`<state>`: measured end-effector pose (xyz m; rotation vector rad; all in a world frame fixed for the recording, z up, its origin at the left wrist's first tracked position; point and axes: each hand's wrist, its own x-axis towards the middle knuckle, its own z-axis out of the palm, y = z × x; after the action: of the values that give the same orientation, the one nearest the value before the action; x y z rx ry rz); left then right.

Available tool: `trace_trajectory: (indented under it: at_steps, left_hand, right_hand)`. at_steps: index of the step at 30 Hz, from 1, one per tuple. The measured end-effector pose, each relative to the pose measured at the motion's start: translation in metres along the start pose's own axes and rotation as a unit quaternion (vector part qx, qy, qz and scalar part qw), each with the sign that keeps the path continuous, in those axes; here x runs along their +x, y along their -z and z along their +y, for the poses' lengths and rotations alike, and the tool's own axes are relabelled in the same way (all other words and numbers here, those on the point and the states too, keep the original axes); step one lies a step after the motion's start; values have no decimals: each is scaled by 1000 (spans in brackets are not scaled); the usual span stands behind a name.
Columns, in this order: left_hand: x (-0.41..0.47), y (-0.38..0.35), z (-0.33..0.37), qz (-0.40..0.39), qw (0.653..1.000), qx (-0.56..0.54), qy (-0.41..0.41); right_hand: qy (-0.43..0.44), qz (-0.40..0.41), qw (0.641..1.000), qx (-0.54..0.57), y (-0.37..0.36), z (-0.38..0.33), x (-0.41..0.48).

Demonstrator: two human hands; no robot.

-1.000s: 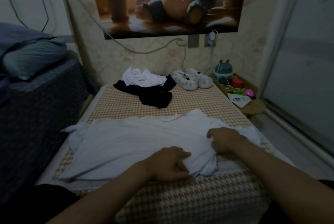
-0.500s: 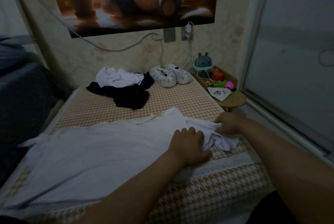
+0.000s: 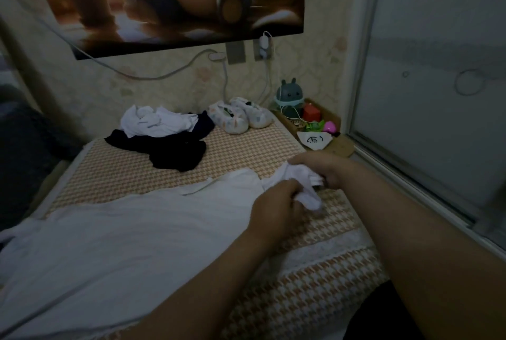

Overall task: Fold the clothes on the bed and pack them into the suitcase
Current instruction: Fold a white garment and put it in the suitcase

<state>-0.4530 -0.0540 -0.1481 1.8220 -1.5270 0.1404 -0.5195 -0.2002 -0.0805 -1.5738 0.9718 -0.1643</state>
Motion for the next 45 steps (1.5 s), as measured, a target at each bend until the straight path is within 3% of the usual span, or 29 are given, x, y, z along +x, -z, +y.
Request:
trace_trajectory:
  at_steps: [3, 5, 7, 9, 11, 12, 14, 17, 19, 21, 24, 26, 29, 31, 34, 36, 39, 42, 44, 45]
  left_hand:
    - [-9, 41, -11, 125, 978, -119, 116]
    - [-22, 74, -29, 207, 947, -128, 208]
    - [-41, 104, -58, 202, 927, -87, 303]
    - [-65, 126, -91, 79, 924, 1, 375]
    - [-87, 139, -117, -58, 907, 79, 410]
    - [-95, 143, -125, -77, 900, 94, 419]
    - [-100, 146, -132, -35, 899, 43, 435]
    - [-87, 144, -132, 11, 910, -24, 413]
    - [-79, 140, -139, -8, 920, 12, 392]
    - [-74, 139, -145, -45, 921, 60, 382]
    - [-72, 140, -148, -142, 946, 190, 219]
    - [-73, 143, -146, -172, 946, 205, 182]
    - [-81, 151, -145, -106, 958, 168, 205]
    - [-87, 155, -145, -129, 959, 72, 240]
    - [-92, 170, -141, -200, 938, -58, 276]
    - [-94, 182, -134, -241, 928, -58, 278]
    - [-100, 189, -128, -328, 900, 49, 284]
    - [-100, 192, -124, -365, 869, 67, 327]
    - [-91, 191, -125, -306, 881, 187, 309]
    - [-84, 187, -126, -229, 899, 261, 265]
  right_hand:
    - [46, -70, 996, 36, -26, -25, -9]
    - [56, -146, 978, 141, -47, -36, -8]
    - [77, -221, 954, 187, -69, -45, -6]
    - [105, -206, 969, 90, -94, -49, -1]
    - [160, -108, 978, -76, -113, -45, 7]
    - [194, -65, 965, -166, -119, -39, 13]
    - [232, -53, 914, -330, -129, -26, 24]
    - [235, -90, 846, -469, -143, -15, 22]
    - [235, -108, 808, -529, -151, -10, 19]
    - [258, -101, 794, -540, -158, -4, 18]
    - [304, -98, 829, -459, -160, 4, 15]
    - [283, -161, 855, -404, -161, 6, 6]
    - [291, -206, 826, -437, -165, 10, -3]
    - [310, -211, 809, -453, -167, 13, -3]
    - [293, -220, 827, -427, -164, 15, -4]
    - [266, -222, 854, -388, -163, 13, -4]
    - [268, -152, 875, -373, -165, 15, 4]
    - [354, -47, 844, -401, -171, 22, 18]
    - [380, 10, 808, -451, -173, 24, 26]
    - [375, 21, 794, -478, -173, 24, 29]
